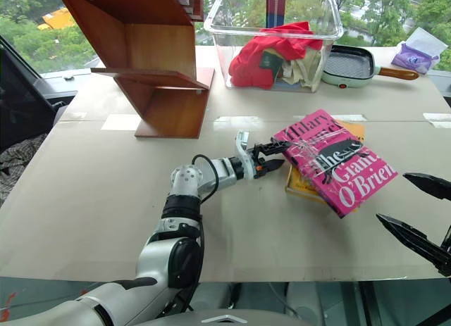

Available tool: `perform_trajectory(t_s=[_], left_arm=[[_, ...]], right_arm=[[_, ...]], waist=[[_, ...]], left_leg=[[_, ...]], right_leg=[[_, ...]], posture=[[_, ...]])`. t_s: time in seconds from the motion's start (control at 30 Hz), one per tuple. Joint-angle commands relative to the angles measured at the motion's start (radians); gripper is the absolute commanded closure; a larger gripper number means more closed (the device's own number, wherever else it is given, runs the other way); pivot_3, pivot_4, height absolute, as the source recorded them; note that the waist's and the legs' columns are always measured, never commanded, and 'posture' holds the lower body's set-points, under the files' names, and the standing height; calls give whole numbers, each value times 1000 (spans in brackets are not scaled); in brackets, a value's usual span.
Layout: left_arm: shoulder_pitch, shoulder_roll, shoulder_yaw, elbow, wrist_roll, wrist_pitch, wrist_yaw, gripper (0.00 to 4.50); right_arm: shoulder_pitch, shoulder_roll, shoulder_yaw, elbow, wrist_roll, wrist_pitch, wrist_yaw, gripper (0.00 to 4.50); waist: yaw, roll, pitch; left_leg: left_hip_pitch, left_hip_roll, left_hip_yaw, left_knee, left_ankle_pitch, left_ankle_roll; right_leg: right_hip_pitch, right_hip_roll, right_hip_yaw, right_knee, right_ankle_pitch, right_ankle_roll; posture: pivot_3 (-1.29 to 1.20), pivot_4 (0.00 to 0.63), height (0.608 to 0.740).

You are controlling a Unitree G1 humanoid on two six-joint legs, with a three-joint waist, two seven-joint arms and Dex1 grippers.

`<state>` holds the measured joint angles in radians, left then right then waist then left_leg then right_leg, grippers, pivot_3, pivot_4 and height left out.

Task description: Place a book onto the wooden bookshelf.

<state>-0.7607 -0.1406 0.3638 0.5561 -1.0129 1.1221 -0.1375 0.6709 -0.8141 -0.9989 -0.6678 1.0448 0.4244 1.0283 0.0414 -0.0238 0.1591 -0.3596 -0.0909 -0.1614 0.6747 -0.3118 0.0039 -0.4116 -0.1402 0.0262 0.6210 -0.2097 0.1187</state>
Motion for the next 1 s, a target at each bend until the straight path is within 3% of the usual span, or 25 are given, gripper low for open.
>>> perform_trajectory(t_s=[0.03, 0.6, 0.67, 0.77, 0.9, 1.0], left_arm=[[-74, -131, -20, 49, -4, -45, -40, 416], [-133, -147, -78, 174, 38, -86, -130, 416], [-137, -153, -87, 184, 52, -114, -144, 946], [-141, -154, -90, 202, 66, -150, -156, 2183], [-125, -127, -103, 190, 78, -155, -178, 4271], [-95, -74, -110, 121, 74, -131, -196, 4473]], right_arm=[[2, 15, -41, -37, 11, 7, -10, 94], [58, 72, -90, -115, 22, 6, -52, 94], [62, 77, -87, -122, 19, 4, -58, 0], [65, 80, -86, -128, 18, 2, -65, 0], [64, 83, -71, -135, 11, 0, -74, 0], [55, 81, -52, -142, 8, -1, -87, 0]], waist=[[1, 0, 0], [0, 0, 0], [0, 0, 0], [0, 0, 0], [0, 0, -1], [-1, 0, -1]], left_leg=[[0, 0, 0, 0, 0, 0], [0, 0, -1, 1, 0, 0], [0, 0, 0, 1, 0, 0], [0, 0, 0, 1, 0, 0], [0, 0, 0, 2, 0, 0], [1, 0, 0, 2, 0, 0]], right_leg=[[0, 0, 0, 0, 0, 0], [0, 0, 0, 0, 0, 0], [0, 0, 0, 0, 0, 0], [0, 0, 0, 0, 0, 0], [1, 0, 0, 1, 0, 1], [2, 0, 0, 1, 0, 1]], posture=[[0, 150, 725], [0, 150, 725], [0, 150, 725], [0, 150, 725], [0, 150, 725], [0, 150, 725]])
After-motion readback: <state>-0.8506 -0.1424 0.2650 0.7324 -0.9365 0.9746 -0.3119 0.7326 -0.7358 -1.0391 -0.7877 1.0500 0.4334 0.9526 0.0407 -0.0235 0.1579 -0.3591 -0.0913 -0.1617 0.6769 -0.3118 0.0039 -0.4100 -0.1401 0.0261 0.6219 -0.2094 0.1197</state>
